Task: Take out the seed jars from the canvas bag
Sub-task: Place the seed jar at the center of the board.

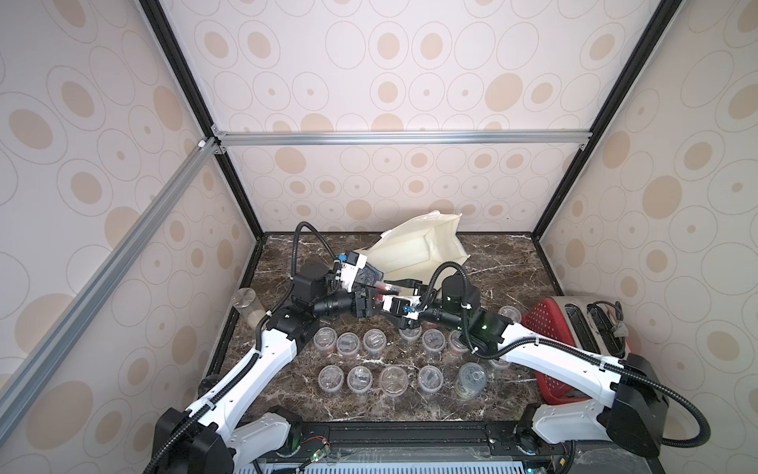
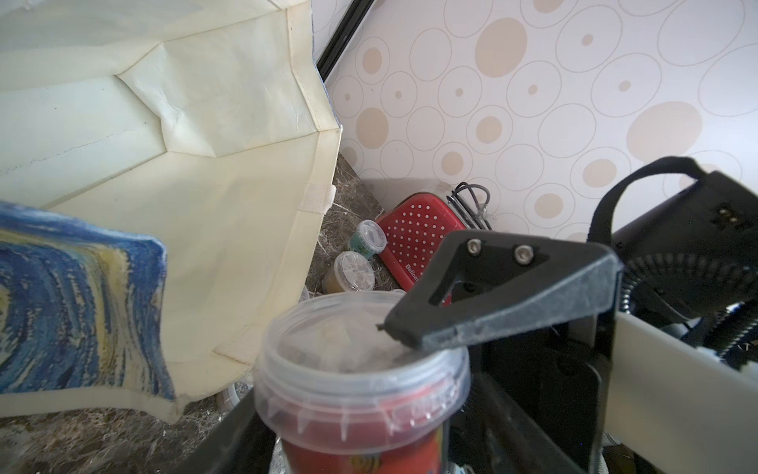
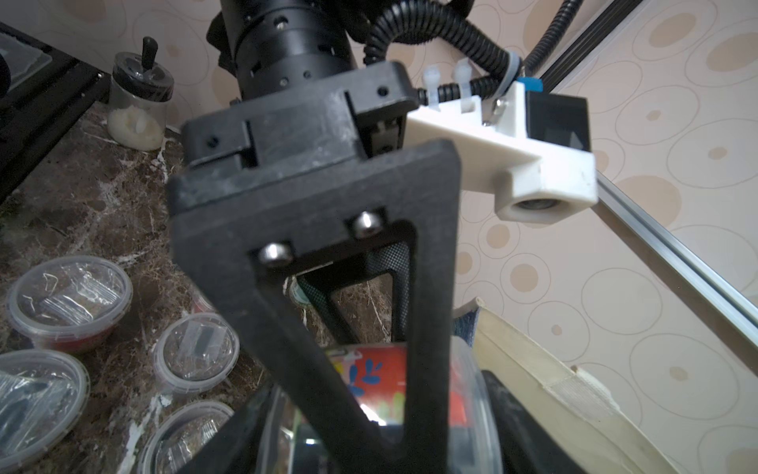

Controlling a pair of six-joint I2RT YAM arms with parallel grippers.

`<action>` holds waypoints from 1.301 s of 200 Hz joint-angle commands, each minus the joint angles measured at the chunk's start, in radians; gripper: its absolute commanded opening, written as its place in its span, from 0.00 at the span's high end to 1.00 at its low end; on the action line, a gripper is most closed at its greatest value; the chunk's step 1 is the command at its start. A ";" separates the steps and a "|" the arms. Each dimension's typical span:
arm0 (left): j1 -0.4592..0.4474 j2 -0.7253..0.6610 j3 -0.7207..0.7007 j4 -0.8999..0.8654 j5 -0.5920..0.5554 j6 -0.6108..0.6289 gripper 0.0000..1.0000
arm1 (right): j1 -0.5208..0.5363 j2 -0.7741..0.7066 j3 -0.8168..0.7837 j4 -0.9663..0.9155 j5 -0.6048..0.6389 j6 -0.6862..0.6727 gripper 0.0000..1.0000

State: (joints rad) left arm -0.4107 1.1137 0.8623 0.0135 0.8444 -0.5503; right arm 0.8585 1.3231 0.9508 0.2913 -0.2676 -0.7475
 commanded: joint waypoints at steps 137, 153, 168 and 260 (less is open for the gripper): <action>0.038 0.034 0.142 -0.129 -0.329 0.149 0.02 | -0.290 -0.094 -0.089 -0.194 0.350 -0.016 0.38; 0.039 0.056 0.149 -0.125 -0.348 0.155 0.02 | -0.339 -0.092 -0.089 -0.233 0.402 -0.013 0.38; 0.041 0.064 0.146 -0.111 -0.359 0.157 0.02 | -0.377 -0.074 -0.073 -0.283 0.452 -0.008 0.38; 0.041 0.089 0.018 0.070 -0.369 0.067 0.02 | -0.457 -0.089 0.022 -0.444 0.278 0.073 0.39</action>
State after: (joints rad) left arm -0.3763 1.1877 0.8917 -0.0002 0.4839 -0.4538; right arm 0.4019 1.3296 0.9222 -0.1238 0.1772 -0.7341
